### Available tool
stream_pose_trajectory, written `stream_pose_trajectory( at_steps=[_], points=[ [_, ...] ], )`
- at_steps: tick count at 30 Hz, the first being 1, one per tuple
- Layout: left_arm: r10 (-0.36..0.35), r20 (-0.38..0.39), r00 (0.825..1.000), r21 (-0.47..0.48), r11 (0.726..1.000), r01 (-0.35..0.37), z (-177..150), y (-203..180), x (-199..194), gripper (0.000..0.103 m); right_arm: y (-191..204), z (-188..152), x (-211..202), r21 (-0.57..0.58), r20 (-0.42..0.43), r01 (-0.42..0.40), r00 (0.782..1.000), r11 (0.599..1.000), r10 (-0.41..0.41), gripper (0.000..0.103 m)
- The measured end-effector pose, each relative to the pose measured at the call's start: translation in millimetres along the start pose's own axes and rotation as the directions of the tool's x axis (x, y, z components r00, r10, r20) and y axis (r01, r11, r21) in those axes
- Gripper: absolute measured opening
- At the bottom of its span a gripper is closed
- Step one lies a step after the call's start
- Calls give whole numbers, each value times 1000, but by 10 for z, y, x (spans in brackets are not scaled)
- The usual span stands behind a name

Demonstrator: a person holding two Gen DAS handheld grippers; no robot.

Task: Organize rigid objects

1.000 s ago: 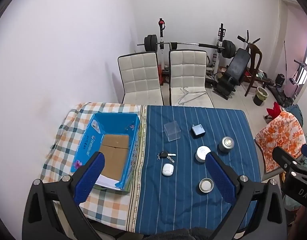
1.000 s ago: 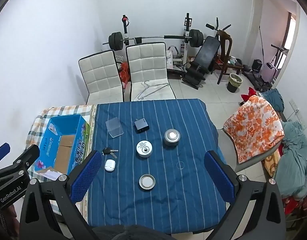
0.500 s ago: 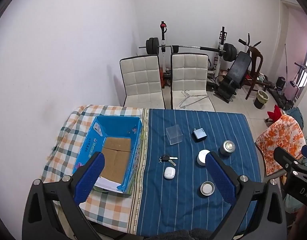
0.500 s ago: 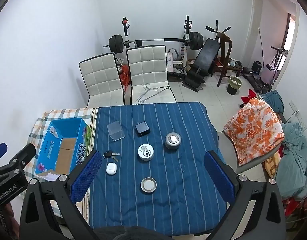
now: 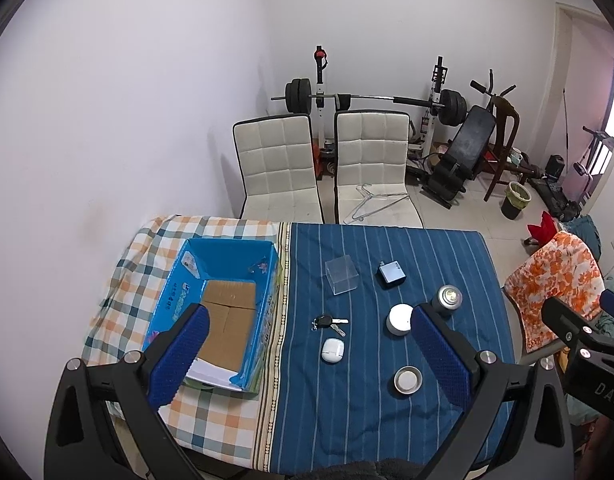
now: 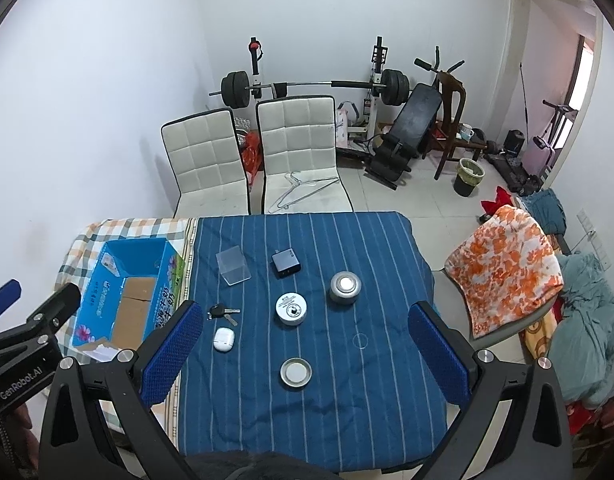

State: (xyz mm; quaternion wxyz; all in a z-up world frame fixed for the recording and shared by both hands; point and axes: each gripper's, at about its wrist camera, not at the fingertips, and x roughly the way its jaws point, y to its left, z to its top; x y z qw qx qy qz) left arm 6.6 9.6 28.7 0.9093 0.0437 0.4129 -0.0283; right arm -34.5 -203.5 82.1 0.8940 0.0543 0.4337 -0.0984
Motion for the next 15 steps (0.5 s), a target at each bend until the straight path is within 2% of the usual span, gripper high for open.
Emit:
stream_pose_trajectory(
  at_steps=[15],
  points=[
    [-3, 2, 1000, 3, 1000, 3, -16, -33, 13, 103, -71, -29, 41, 6, -9, 7, 1000, 1000, -7, 103]
  ],
)
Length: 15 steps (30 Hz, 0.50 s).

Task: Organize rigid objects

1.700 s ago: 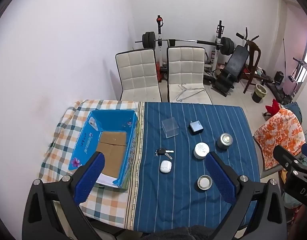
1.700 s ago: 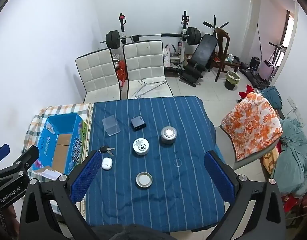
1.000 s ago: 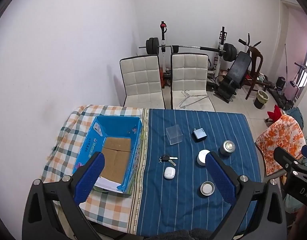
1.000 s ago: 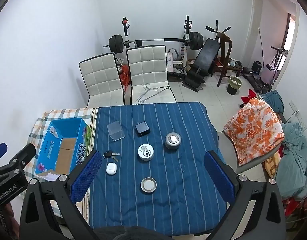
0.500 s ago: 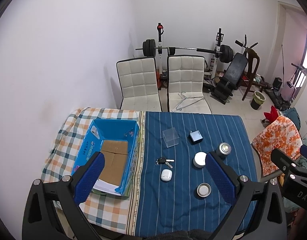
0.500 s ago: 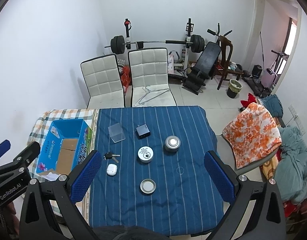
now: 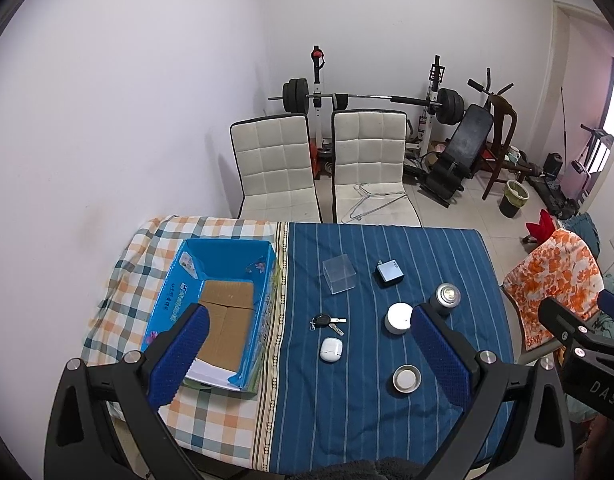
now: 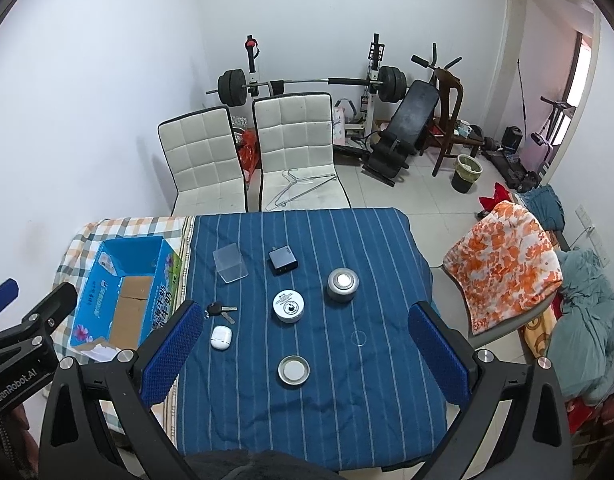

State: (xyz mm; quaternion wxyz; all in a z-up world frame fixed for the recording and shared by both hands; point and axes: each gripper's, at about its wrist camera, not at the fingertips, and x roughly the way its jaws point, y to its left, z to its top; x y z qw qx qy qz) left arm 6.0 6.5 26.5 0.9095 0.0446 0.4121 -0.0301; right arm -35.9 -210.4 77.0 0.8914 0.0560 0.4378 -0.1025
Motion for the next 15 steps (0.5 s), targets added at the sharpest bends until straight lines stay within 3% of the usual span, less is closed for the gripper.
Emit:
stream_pose_trajectory(
  at_steps=[15],
  points=[
    [-4, 1, 1000, -1, 1000, 4, -2, 22, -21, 103, 29, -9, 18, 2, 2, 5, 1000, 1000, -5, 103]
  ],
)
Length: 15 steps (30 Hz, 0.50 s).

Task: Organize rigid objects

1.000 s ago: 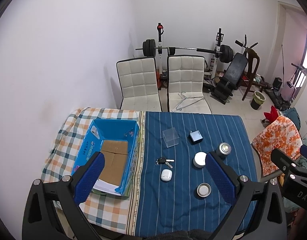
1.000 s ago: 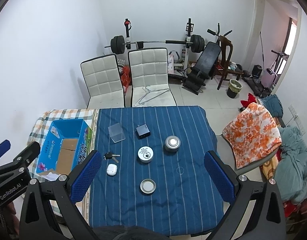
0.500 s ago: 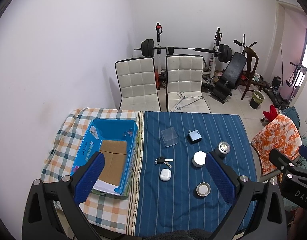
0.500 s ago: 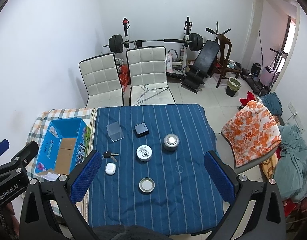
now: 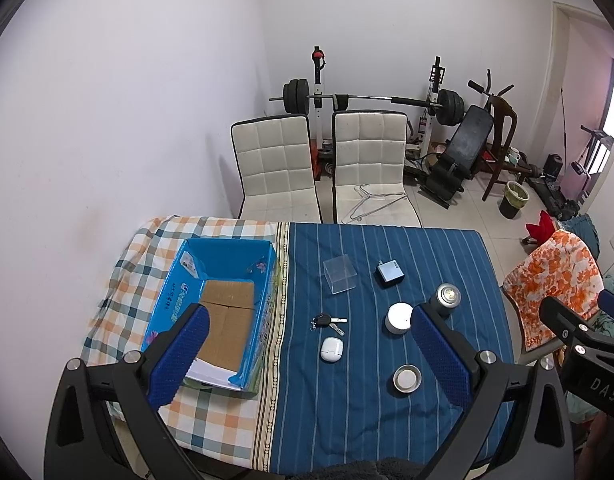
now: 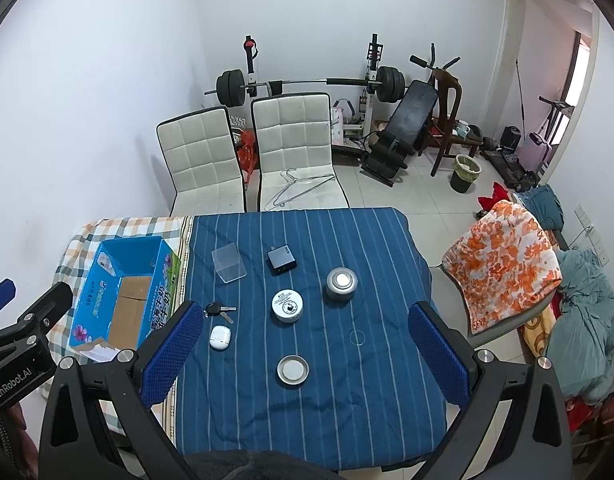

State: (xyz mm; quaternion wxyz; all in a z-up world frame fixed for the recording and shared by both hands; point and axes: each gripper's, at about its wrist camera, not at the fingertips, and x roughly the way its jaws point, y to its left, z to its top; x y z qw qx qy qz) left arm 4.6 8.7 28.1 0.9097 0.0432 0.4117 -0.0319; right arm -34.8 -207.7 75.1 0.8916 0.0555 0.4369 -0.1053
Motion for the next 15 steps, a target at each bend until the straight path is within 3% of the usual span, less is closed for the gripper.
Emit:
stream_pose_trajectory(
  at_steps=[15],
  points=[
    [-3, 12, 1000, 5, 1000, 3, 18, 15, -41, 103, 38, 40, -24, 6, 10, -5, 1000, 1000, 5, 103]
  ],
)
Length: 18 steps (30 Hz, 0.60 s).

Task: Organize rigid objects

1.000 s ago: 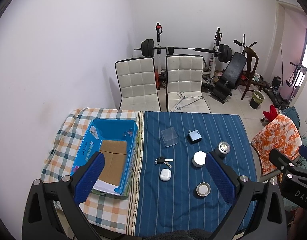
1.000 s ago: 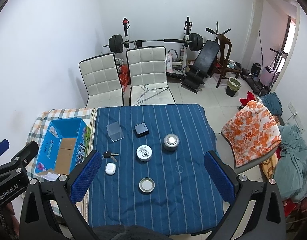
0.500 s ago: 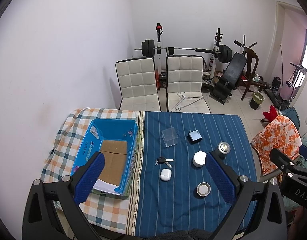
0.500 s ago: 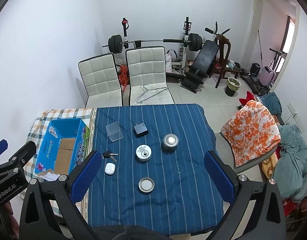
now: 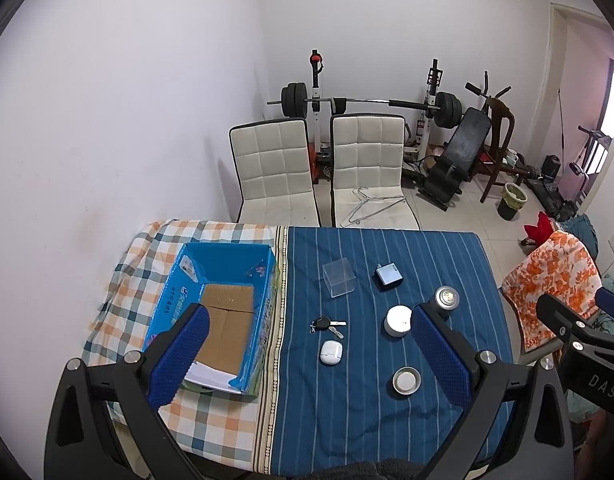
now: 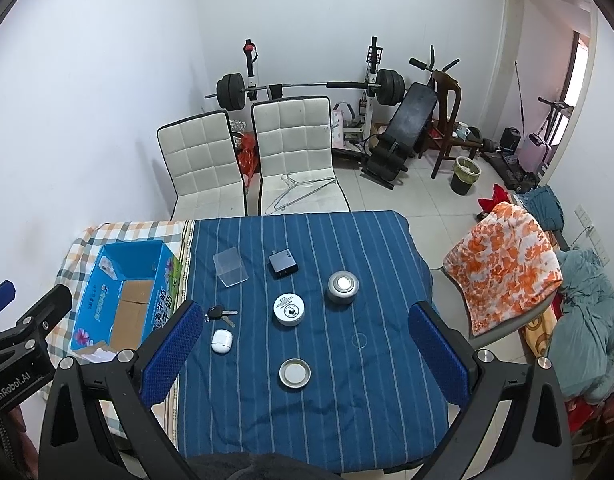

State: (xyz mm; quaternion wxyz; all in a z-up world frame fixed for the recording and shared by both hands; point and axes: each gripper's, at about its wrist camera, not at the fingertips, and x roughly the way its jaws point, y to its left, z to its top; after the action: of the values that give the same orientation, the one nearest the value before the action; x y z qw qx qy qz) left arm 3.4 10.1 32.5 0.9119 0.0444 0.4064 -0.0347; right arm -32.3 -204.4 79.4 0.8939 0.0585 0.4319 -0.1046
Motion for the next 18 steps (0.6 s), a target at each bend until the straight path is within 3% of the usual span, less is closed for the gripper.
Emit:
stream_pose_trajectory(
  at_steps=[11, 18],
  points=[
    [-4, -6, 1000, 3, 1000, 4, -14, -25, -7, 103, -50, -15, 2, 17, 7, -6, 1000, 1000, 5, 103],
    [-8, -70, 998, 4, 1000, 8, -61, -87, 284, 103, -138, -52, 187, 50, -20, 11, 1000, 999, -10, 103]
  ],
)
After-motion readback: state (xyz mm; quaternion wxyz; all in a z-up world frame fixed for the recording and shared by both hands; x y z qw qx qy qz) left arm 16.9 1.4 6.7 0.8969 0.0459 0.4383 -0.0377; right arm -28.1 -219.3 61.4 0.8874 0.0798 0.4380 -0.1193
